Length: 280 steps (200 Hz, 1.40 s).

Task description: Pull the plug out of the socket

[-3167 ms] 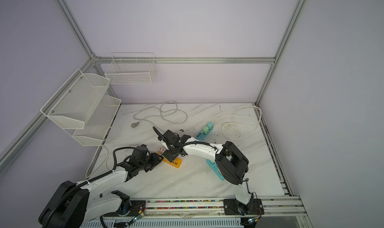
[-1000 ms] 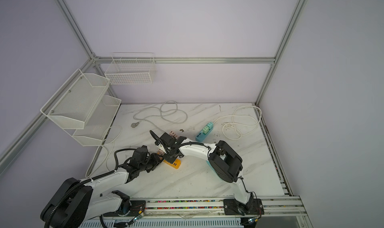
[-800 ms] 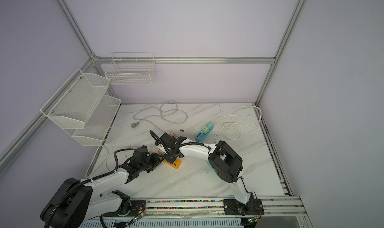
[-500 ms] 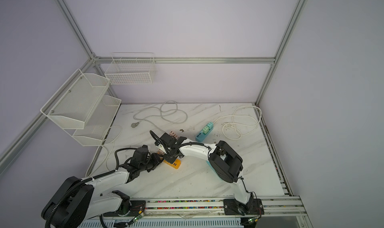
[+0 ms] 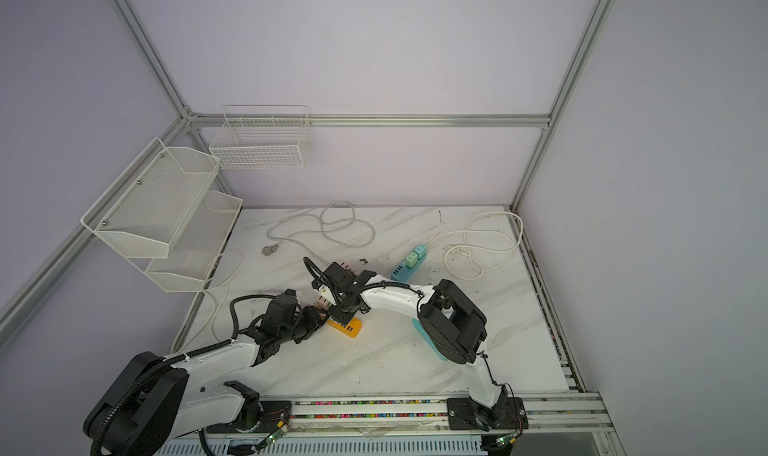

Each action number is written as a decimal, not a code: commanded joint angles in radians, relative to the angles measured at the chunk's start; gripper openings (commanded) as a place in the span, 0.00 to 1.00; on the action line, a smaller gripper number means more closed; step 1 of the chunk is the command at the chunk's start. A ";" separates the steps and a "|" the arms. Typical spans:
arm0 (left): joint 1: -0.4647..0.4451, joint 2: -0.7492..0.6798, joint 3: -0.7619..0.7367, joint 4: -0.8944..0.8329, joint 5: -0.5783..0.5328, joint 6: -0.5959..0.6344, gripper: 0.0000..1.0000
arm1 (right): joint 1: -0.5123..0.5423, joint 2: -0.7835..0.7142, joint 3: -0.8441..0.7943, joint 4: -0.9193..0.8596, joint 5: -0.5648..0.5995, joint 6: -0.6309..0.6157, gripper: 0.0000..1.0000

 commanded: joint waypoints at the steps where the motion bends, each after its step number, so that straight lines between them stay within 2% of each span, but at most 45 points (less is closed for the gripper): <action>1: -0.004 0.047 -0.040 -0.182 -0.053 0.032 0.38 | 0.045 -0.053 0.003 0.050 -0.003 -0.004 0.12; 28: -0.004 0.043 -0.042 -0.178 -0.055 0.025 0.37 | 0.039 -0.085 -0.020 0.072 0.021 -0.009 0.12; 50: -0.005 0.048 -0.041 -0.178 -0.055 0.024 0.37 | 0.014 -0.086 -0.012 0.072 -0.006 0.002 0.12; 87: -0.005 0.057 -0.042 -0.180 -0.060 0.019 0.35 | 0.023 -0.060 0.019 0.036 0.041 0.013 0.12; 110: -0.005 0.062 -0.040 -0.179 -0.060 0.019 0.35 | 0.036 -0.084 0.004 0.065 -0.007 0.023 0.13; 145: -0.008 0.060 -0.037 -0.178 -0.049 0.019 0.35 | -0.023 -0.086 -0.005 0.072 -0.032 0.059 0.13; 166: -0.011 0.056 -0.044 -0.172 -0.055 0.011 0.35 | -0.016 -0.084 0.012 0.051 0.018 0.036 0.13; 186: -0.011 0.063 -0.042 -0.169 -0.057 0.008 0.34 | 0.045 -0.079 0.025 0.046 0.078 0.027 0.13; 217: -0.012 0.070 -0.039 -0.169 -0.052 0.007 0.34 | 0.053 -0.098 -0.012 0.082 0.058 0.019 0.13; 255: -0.014 0.065 -0.040 -0.169 -0.056 0.003 0.33 | -0.012 -0.126 -0.018 0.087 0.015 0.023 0.13; 280: -0.016 0.059 -0.043 -0.169 -0.061 -0.002 0.33 | -0.003 -0.119 -0.014 0.075 0.037 0.025 0.14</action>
